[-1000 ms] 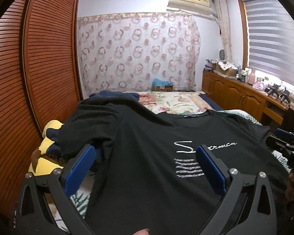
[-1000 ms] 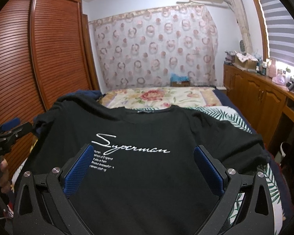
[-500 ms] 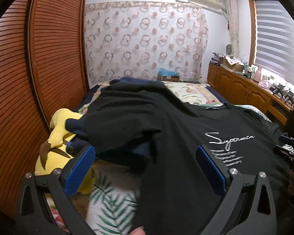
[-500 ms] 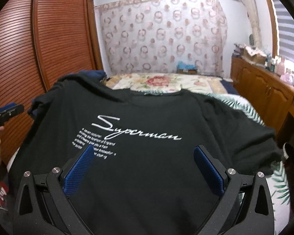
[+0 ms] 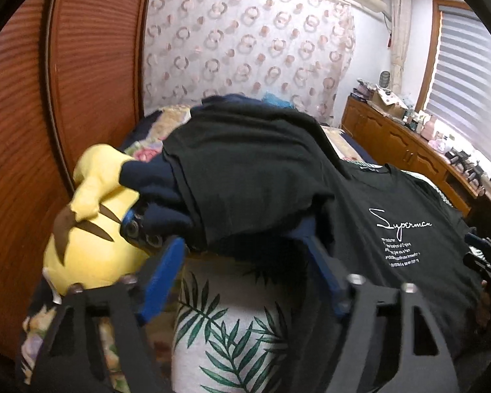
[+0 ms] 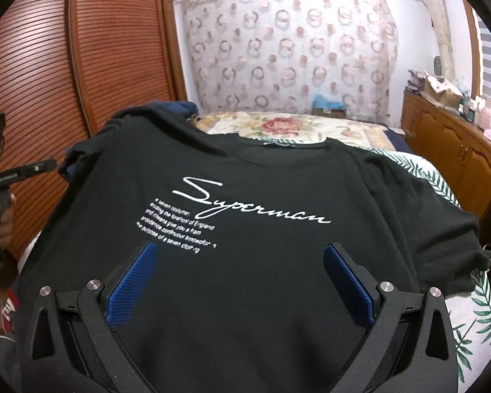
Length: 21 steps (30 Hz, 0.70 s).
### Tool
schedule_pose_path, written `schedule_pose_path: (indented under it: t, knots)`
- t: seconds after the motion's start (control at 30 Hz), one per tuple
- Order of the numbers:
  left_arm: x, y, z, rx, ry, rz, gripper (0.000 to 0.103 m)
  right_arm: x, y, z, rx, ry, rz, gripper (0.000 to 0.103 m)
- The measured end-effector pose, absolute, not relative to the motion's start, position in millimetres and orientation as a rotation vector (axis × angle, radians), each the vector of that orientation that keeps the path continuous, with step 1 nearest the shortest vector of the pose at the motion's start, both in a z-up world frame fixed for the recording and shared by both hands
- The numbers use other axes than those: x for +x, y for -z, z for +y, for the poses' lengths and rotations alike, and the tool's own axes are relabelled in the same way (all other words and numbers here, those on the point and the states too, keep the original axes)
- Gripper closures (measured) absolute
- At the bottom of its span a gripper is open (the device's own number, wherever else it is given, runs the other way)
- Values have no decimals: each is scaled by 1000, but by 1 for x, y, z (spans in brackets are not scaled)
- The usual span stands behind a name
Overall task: Fold small clothes
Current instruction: 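Reach the left gripper to the black shirt on the navy sweater and close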
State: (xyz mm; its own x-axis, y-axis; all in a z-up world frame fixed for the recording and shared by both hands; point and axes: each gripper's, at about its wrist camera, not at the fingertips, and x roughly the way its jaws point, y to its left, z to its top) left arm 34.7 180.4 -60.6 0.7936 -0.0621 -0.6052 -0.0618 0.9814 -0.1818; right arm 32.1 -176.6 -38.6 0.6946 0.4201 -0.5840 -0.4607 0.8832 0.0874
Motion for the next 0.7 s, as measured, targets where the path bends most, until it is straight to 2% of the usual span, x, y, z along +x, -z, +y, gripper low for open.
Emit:
schedule_pose_path:
  t: [0.17,0.4,0.47,0.57,0.63,0.7]
  knots:
    - [38,63,188,-229,20,645,56,32,41,-172,-79,-501,648,0]
    - [40,64,200,-307,39,636,57,32,41,-172,-79,-502,648,0]
    - [39,63,199,-293,39,626,69,32,41,-172,-75,-502,652,0]
    - [38,58,198,-272,30,612,91,34,43,-170,-74,-505,659,0]
    - [40,53,197,-248,16,605,98,34,44,-170,-75,-507,661,0]
    - [40,49,195,-220,-11,596,99,35,46,-170,-75,-510,664,0]
